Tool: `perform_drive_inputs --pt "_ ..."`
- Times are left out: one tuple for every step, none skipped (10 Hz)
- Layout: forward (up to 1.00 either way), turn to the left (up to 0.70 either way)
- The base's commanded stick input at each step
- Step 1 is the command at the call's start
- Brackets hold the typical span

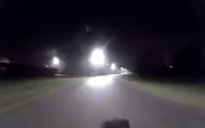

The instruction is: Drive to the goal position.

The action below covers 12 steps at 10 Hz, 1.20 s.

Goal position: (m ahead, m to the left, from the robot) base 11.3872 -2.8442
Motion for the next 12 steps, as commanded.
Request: perform_drive_inputs --pt "1.0 0.06" --pt "1.0 0.06" --pt "1.0 0.05" --pt "1.0 0.04" --pt "1.0 0.04" --pt "1.0 0.04" --pt "1.0 0.04" --pt "1.0 0.04" --pt "1.0 0.04" --pt "1.0 0.04" --pt "1.0 0.03" --pt "1.0 0.03"
